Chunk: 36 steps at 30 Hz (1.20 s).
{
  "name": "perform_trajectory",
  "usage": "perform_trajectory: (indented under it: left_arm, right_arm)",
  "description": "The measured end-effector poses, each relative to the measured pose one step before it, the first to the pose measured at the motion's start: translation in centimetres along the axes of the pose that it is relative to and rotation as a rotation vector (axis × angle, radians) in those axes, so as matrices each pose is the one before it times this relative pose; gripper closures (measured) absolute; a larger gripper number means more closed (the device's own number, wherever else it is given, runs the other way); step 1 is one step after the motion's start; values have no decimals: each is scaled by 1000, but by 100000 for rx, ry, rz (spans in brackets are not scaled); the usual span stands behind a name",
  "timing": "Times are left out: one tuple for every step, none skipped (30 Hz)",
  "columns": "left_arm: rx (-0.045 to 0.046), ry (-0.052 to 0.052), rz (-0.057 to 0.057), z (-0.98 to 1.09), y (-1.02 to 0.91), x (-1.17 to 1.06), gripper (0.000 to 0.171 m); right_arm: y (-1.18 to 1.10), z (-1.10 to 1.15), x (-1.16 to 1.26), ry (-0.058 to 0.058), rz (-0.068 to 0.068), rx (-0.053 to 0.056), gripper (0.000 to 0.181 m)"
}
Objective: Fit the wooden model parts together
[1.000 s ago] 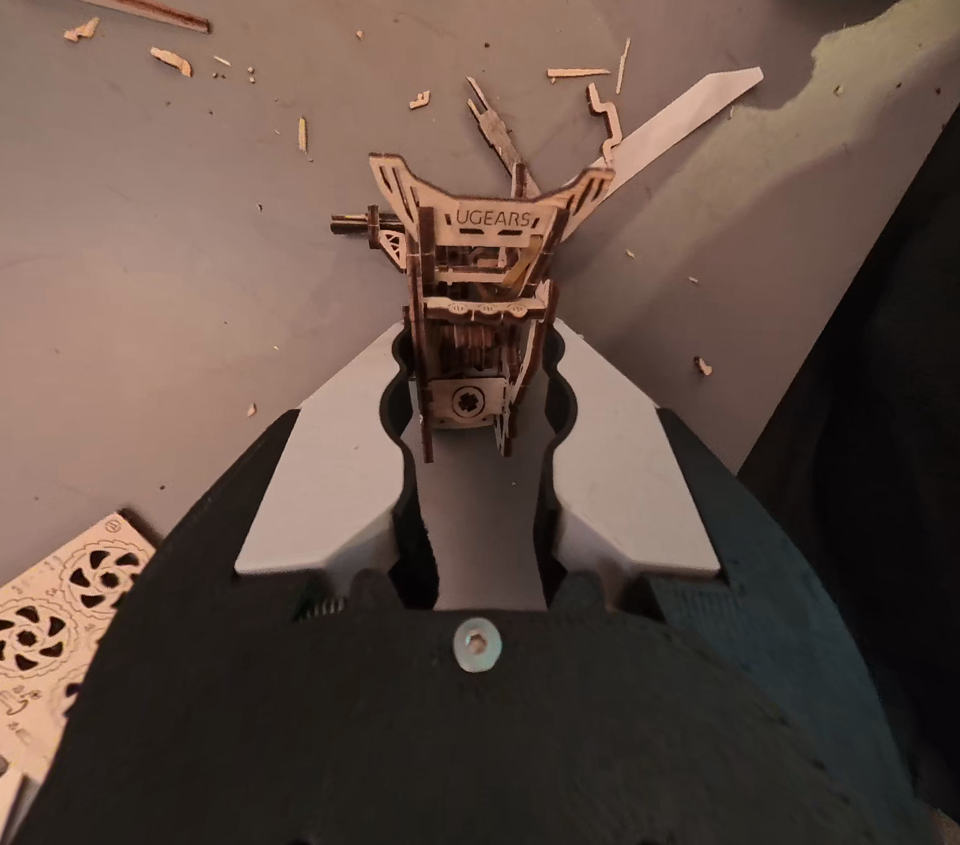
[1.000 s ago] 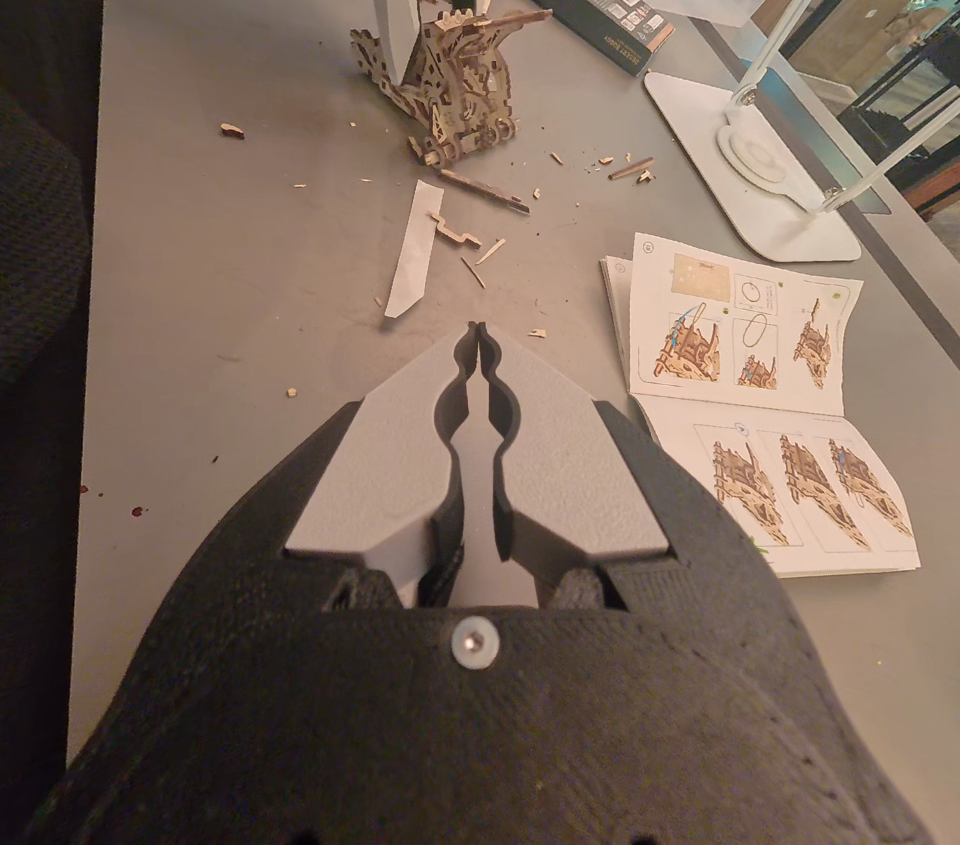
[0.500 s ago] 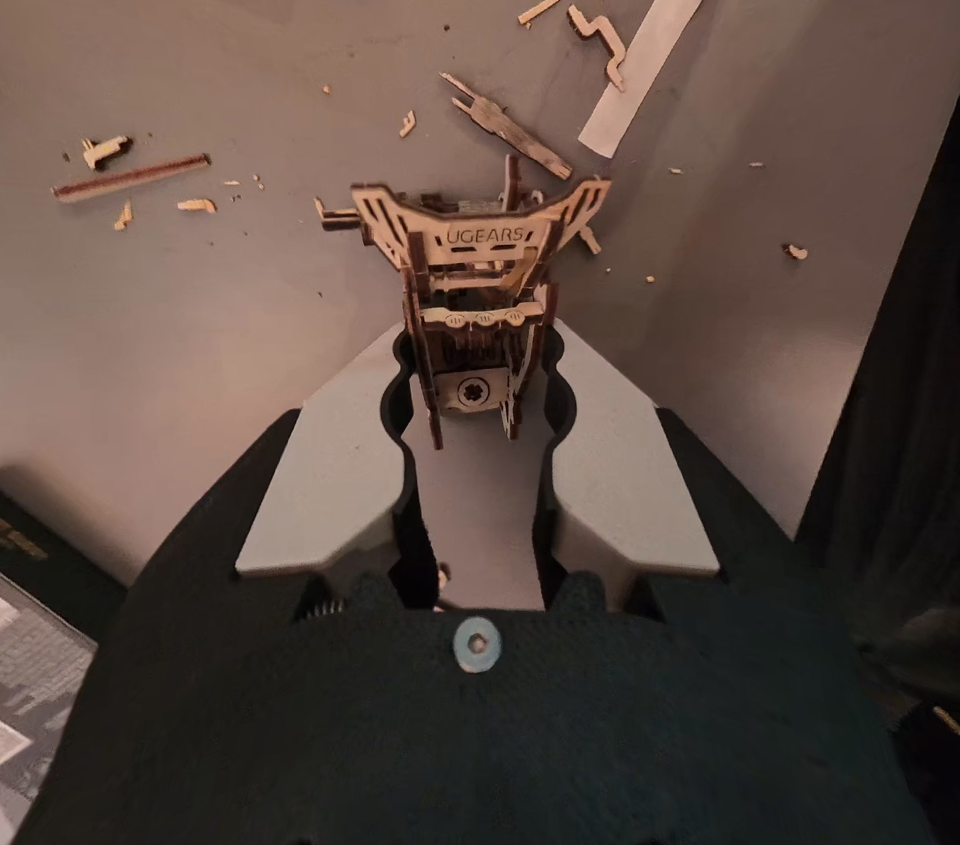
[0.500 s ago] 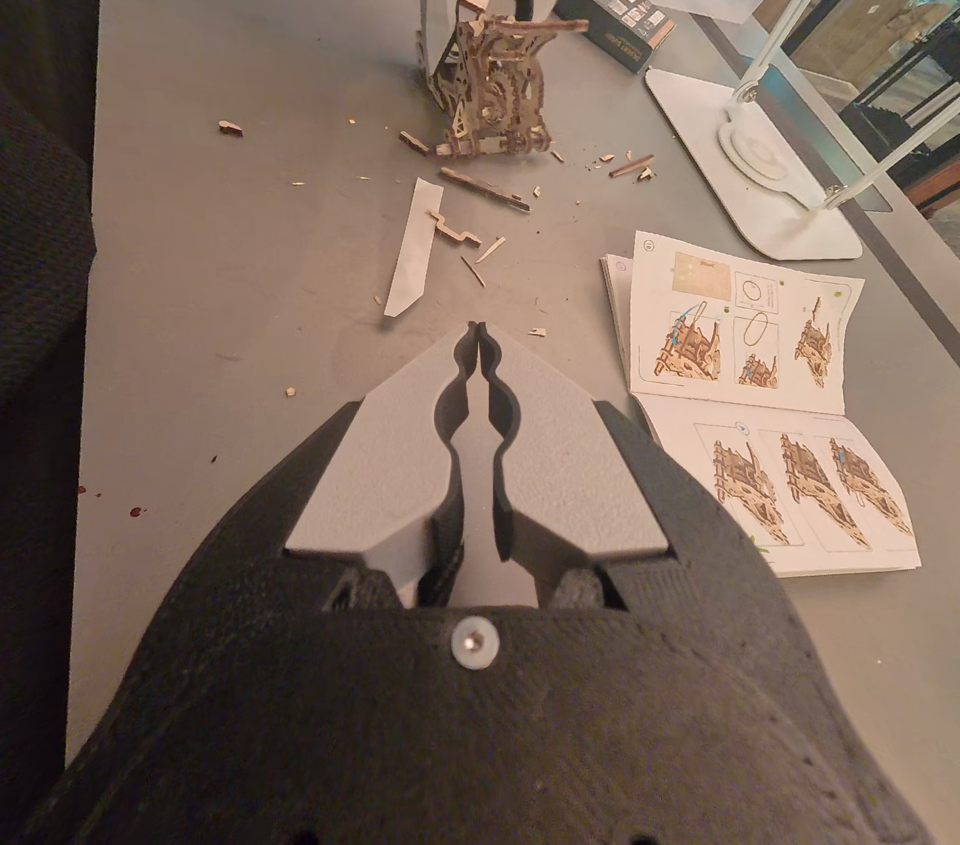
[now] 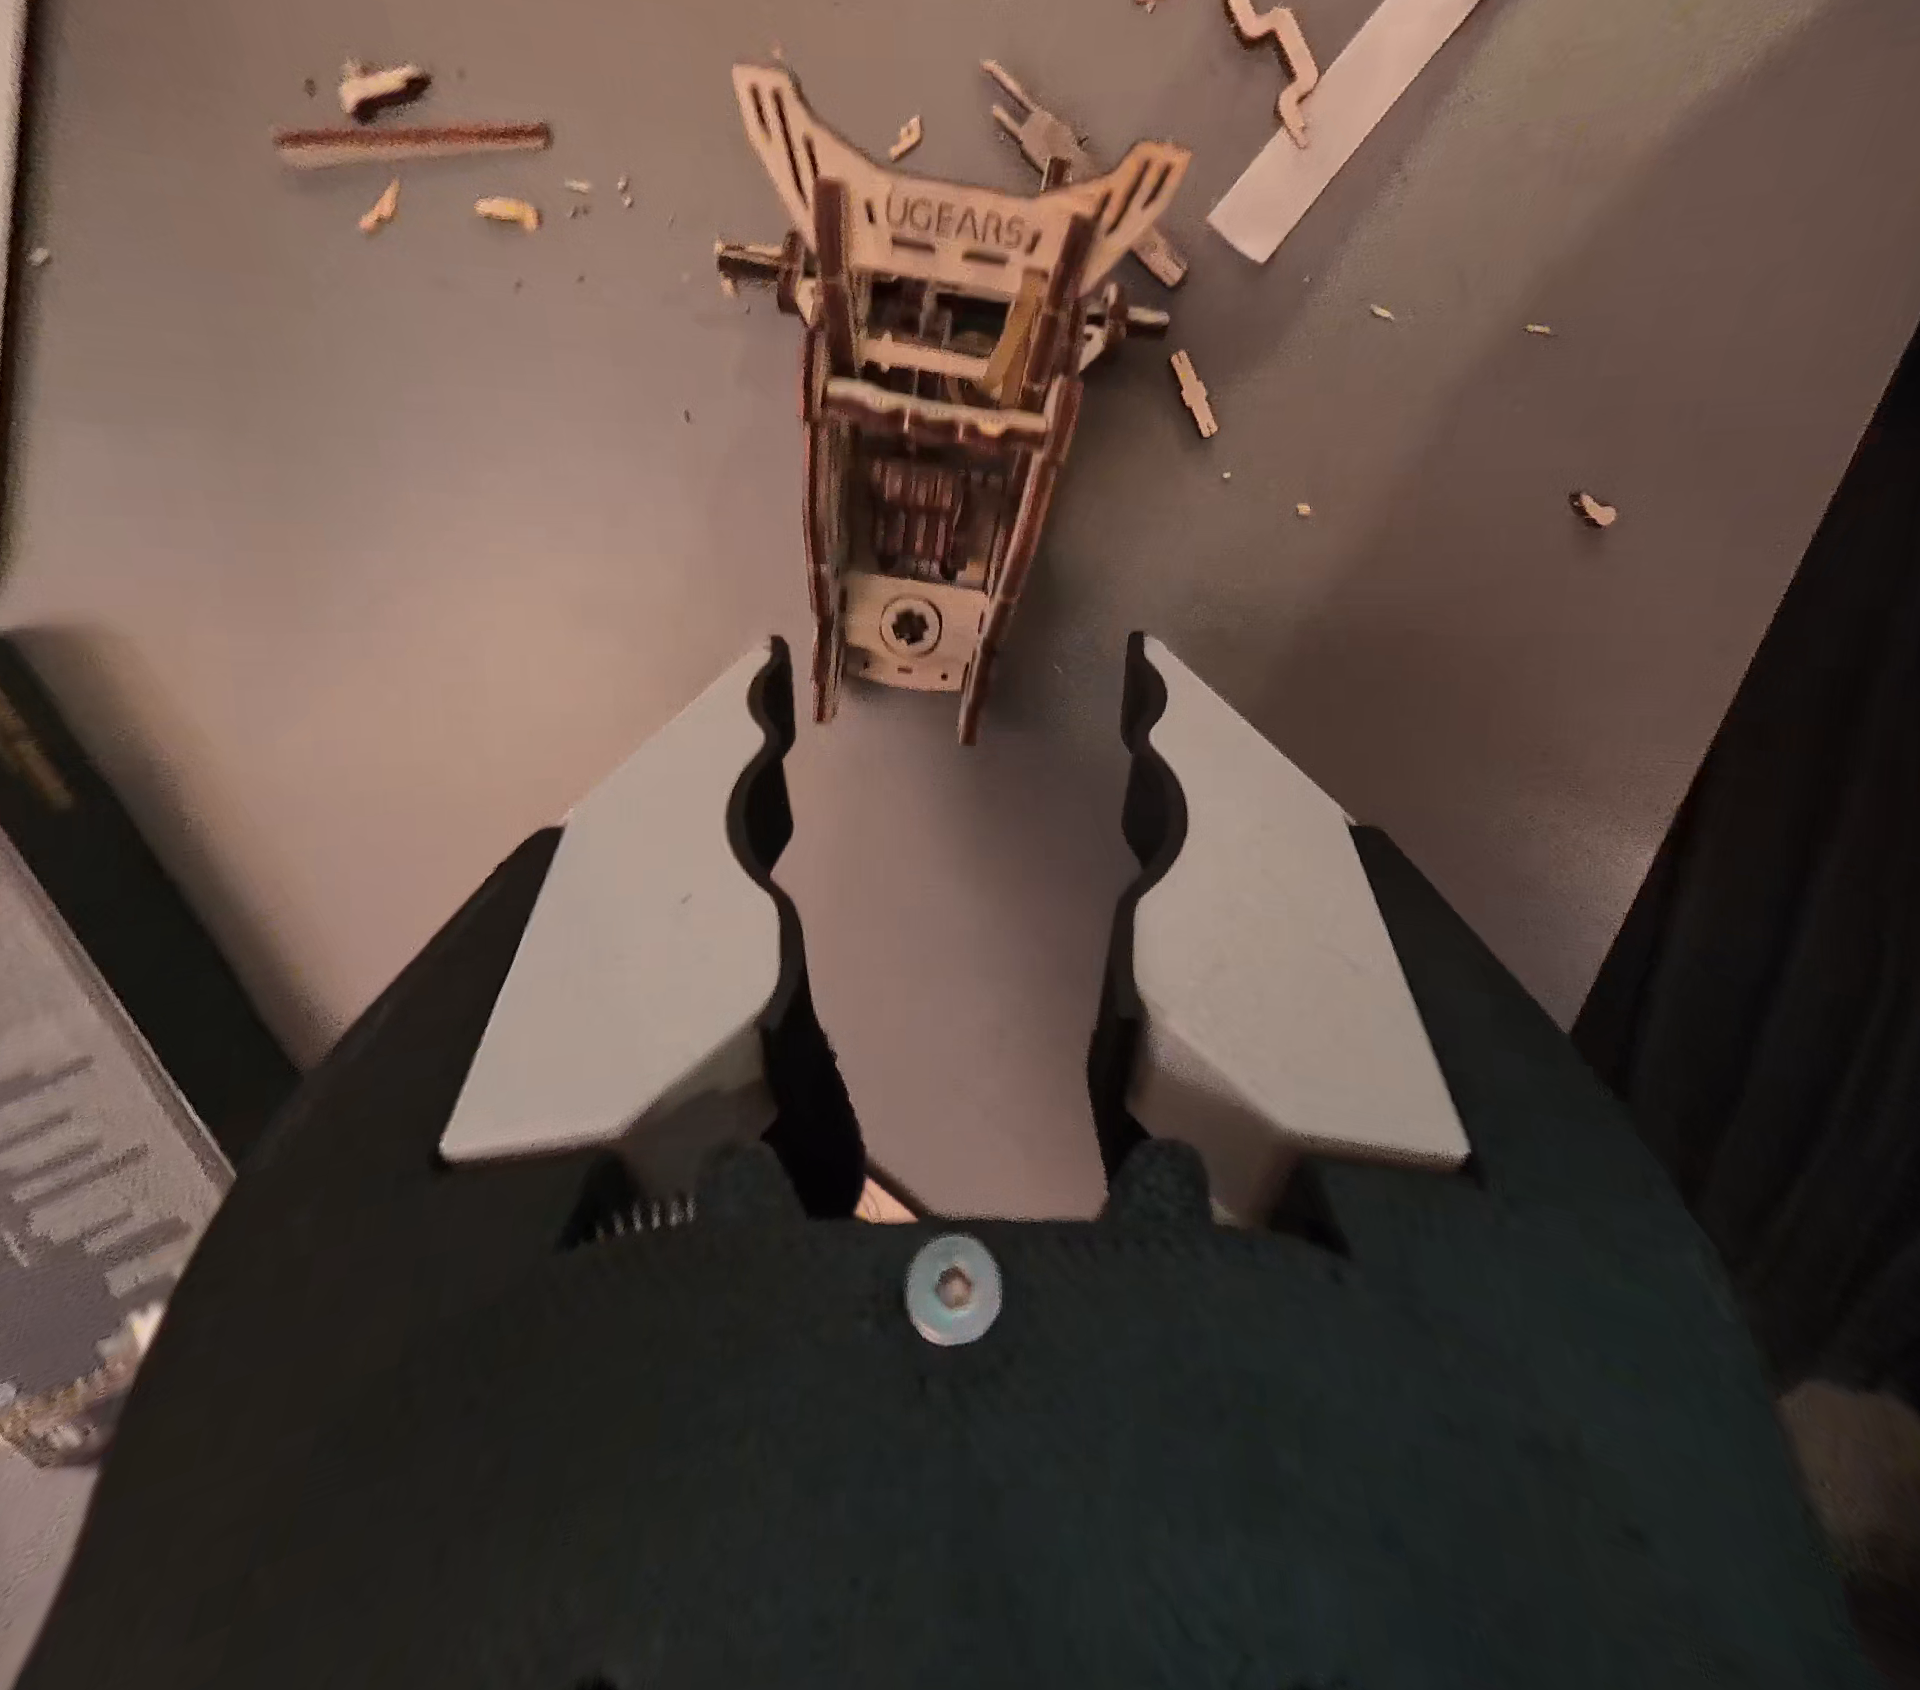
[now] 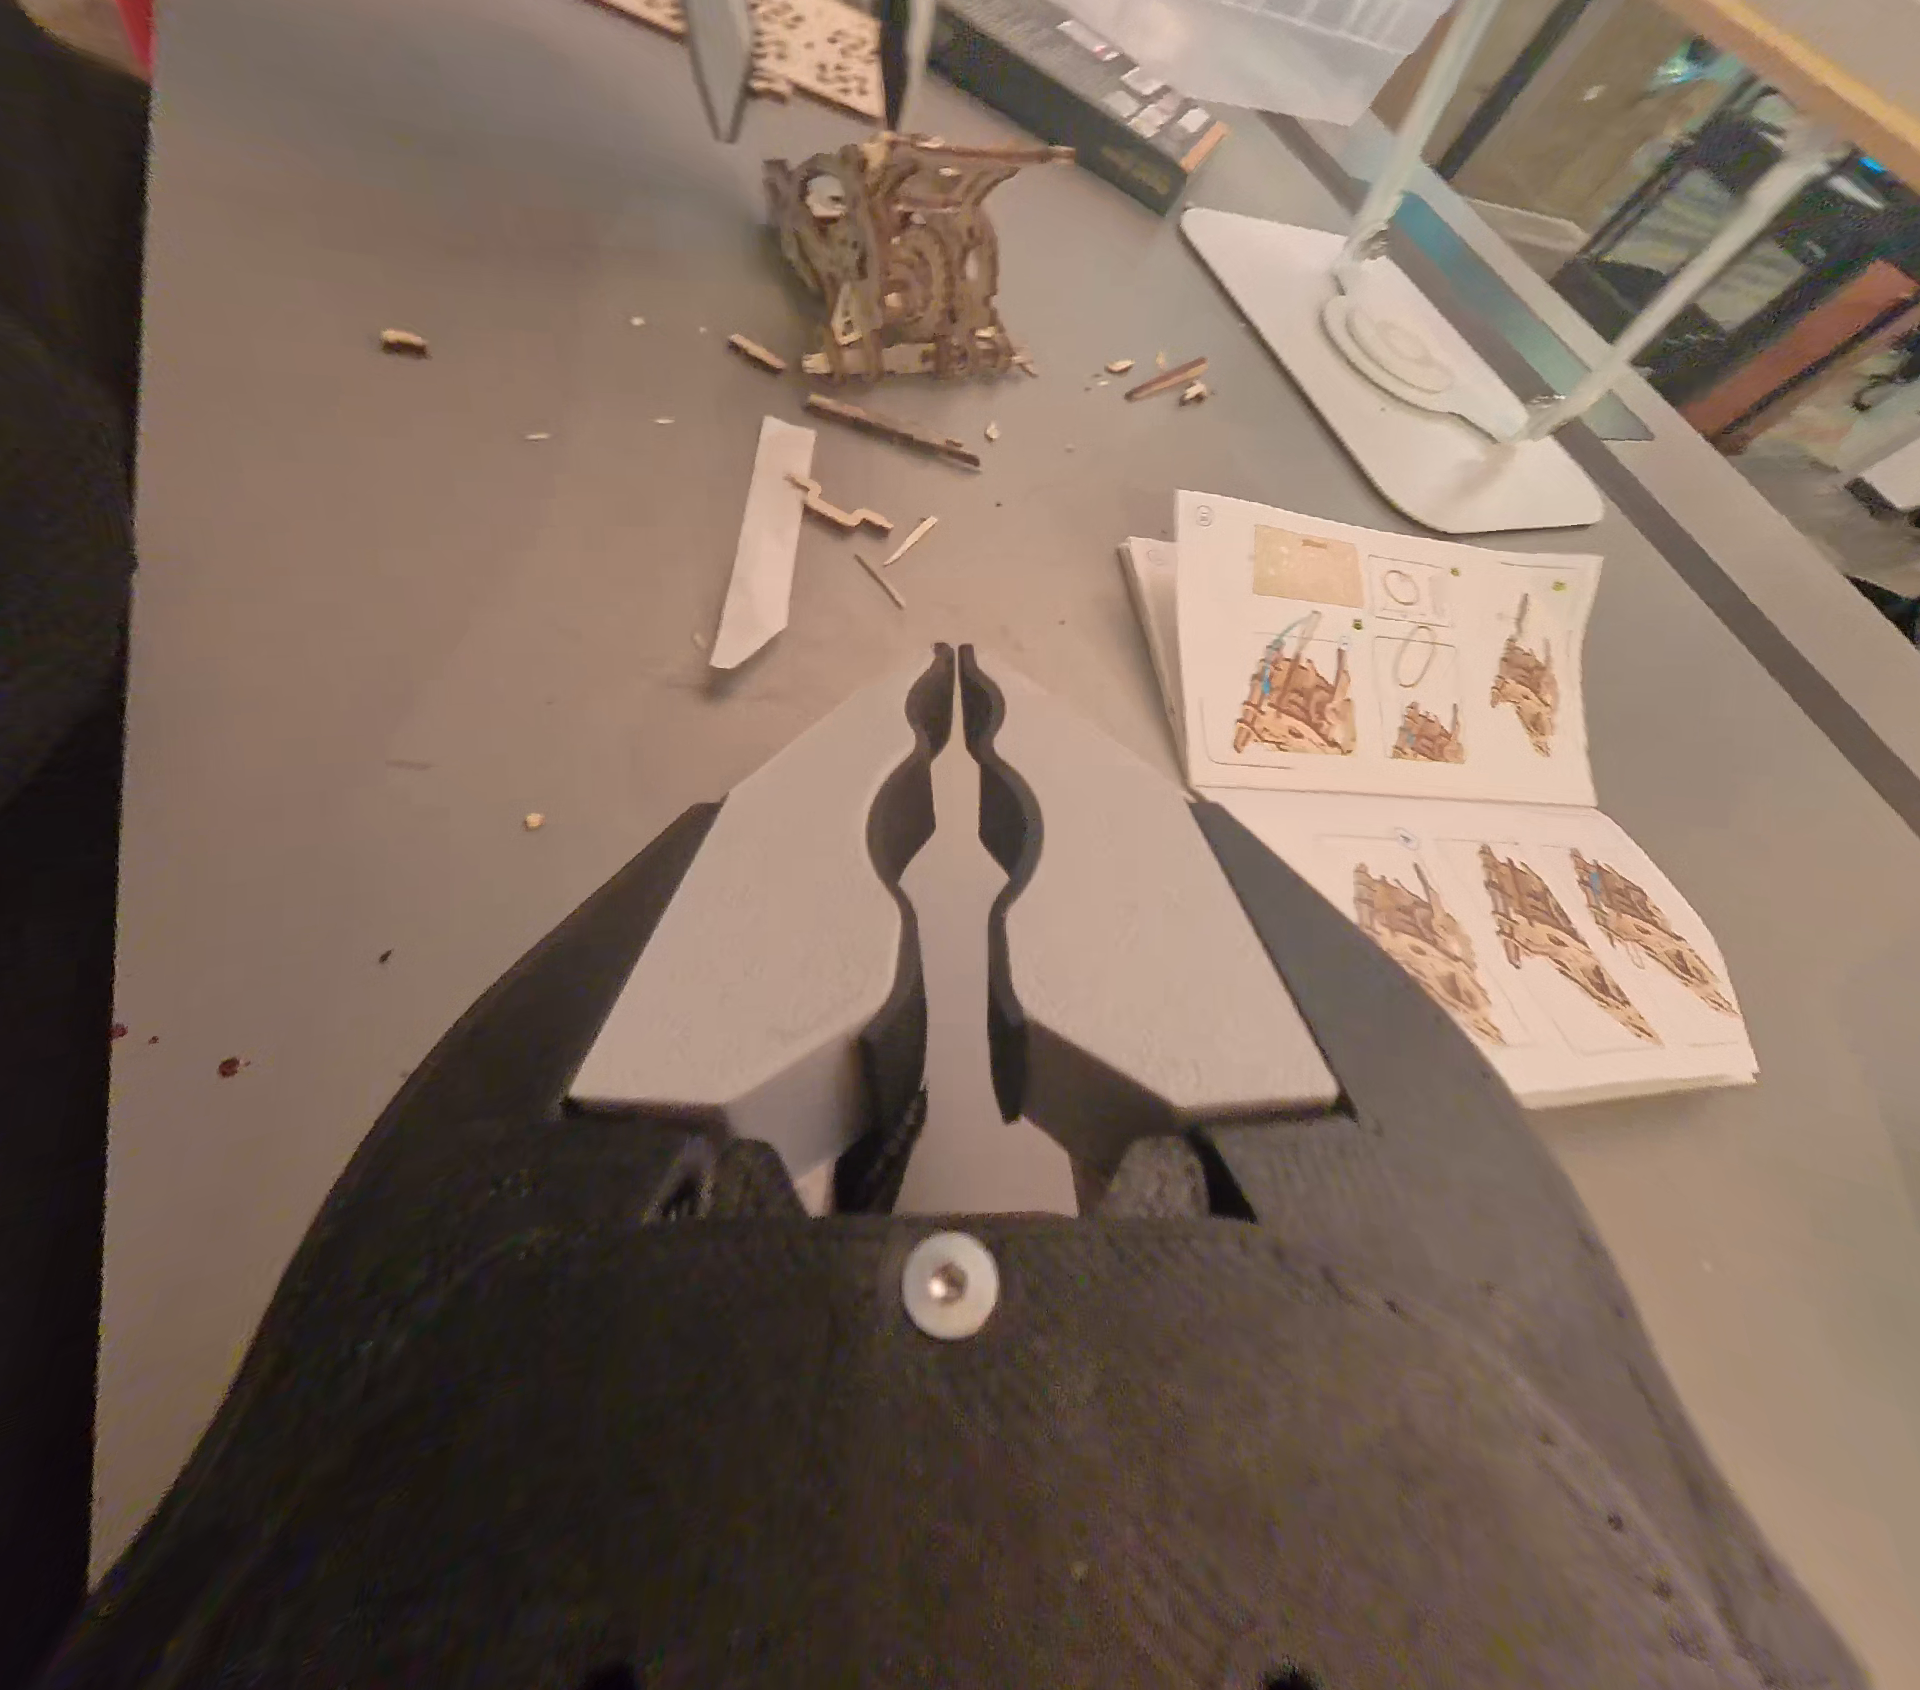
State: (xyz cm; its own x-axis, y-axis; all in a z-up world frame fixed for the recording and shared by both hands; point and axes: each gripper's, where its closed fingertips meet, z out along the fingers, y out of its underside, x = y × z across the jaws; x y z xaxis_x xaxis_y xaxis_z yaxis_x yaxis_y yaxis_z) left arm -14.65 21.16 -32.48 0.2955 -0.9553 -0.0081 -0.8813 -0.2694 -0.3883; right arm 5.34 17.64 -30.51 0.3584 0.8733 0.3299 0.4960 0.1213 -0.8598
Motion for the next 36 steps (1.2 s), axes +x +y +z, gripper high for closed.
perform_trajectory:
  left_arm:
    - [1604, -1255, -1942, -448, 194, 177, 110]
    - [1858, -955, -1768, -455, 112, 254, 111]
    - [1492, -1311, -1477, -424, 133, 212, 112]
    - [492, -1159, -1060, -354, 262, 234, 112]
    - [-187, -1007, -768, -279, 369, 249, 113]
    - [-160, -743, -791, -203, 372, 264, 113]
    - [201, -270, -899, -131, 319, 302, 113]
    - [516, -290, -1005, -84, 248, 265, 114]
    - [790, -174, -1068, -11, 191, 236, 114]
    - [654, 146, -1016, 75, 172, 269, 114]
    - [216, -6, -799, 121, 195, 220, 114]
    - [358, -168, -744, 153, 133, 182, 115]
    - [792, 128, -972, 181, 33, 210, 115]
    - [709, 200, -1092, 230, 26, 205, 115]
    - [-257, 170, -875, 271, 152, 194, 115]
    - [-737, -529, -522, 242, 253, 101, 115]
    - [-339, -754, -490, 197, 208, 89, 114]
    - [56, -64, -761, 166, 177, 213, 115]
    - [-708, -502, -697, 123, 306, 128, 114]
    - [-1158, -1255, -396, 63, 401, 13, 115]
    - [-803, -575, -522, 39, 342, 85, 115]
    - [-347, 251, -980, 45, 267, 195, 115]
    - [-373, 719, -1085, 101, 244, 260, 116]
    - [-2305, 684, -318, 234, 529, 317, 123]
    - [-4101, 295, 473, 387, 806, 317, 129]
    - [3036, -589, 1101, -11, -332, 254, 139]
    - [586, 334, 144, 86, -35, 299, 142]
    - [288, -814, -58, 35, -24, 46, 142]
    - [244, 189, -212, 24, -26, 108, 144]
    - [400, -58, -381, 26, -52, 27, 144]
    - [488, 131, -479, 39, -54, 11, 144]
    - [1290, 293, -1120, 70, -188, 24, 145]
    - [1914, 422, -1050, 112, -254, 72, 146]
    - [2252, 508, -1069, 117, -267, 131, 145]
    - [2292, 1101, -1883, 112, -248, 217, 145]
    - [1910, 1632, -2099, 70, -203, 235, 146]
  right_arm:
    - [48, -165, 400, 1581, 1472, 289, 181]
    - [59, -120, 285, 939, 1294, 38, 181]
    - [101, -88, 194, 795, 742, -330, 181]
    - [232, -47, 122, 759, 176, -1222, 181]
    - [261, -23, -57, 52, -523, -1499, 180]
    - [281, -37, -98, 124, -901, -1582, 179]
    - [299, -57, -118, -5, -768, -1658, 178]
    - [356, -75, -93, -77, -158, -1951, 177]
    - [362, -127, -24, 101, 220, -1812, 176]
    - [338, -179, 157, 1005, 617, -1415, 175]
    - [325, -192, 250, 1221, 1021, -1184, 174]
    - [355, -192, 329, 1416, 1265, -1323, 173]
    - [353, -193, 344, 1493, 1043, -1218, 173]
    - [311, -200, 247, 1078, 319, -852, 172]
    - [242, -226, 175, 962, -325, -387, 172]
    - [215, -231, 229, 1589, -700, -214, 173]
    - [199, -181, 173, 1483, -1011, -274, 173]
    - [149, -117, 100, 1192, -1204, -246, 173]
    - [30, -40, 8, 753, -1067, -7, 173]
    - [35, 40, -59, 222, -880, -340, 175]
    - [113, 97, -96, -72, -787, -937, 175]
    - [99, 97, -98, -201, -775, -864, 175]
    - [32, 28, -73, -35, -817, -267, 176]
    - [-18, 0, -46, -23, -553, 140, 177]
    - [2, -5, -16, -13, -85, 38, 177]
    - [1, 18, 3, -13, 23, -92, 178]
    - [22, 15, -15, -16, -135, -186, 178]
    - [37, 31, -25, -13, -227, -282, 179]
    - [14, 14, -29, 47, -325, -178, 179]
    - [19, 20, -26, 87, -353, -162, 179]
    - [17, 7, -19, 72, -302, -109, 179]
    - [-9, 0, -19, 34, -182, 14, 179]
    - [-5, -4, -2, 3, -70, 34, 180]
    - [-1, -9, -4, -24, -37, 49, 180]
    - [-8, -2, -16, -80, -38, 56, 180]
    - [-10, 2, -16, -79, -106, 25, 180]
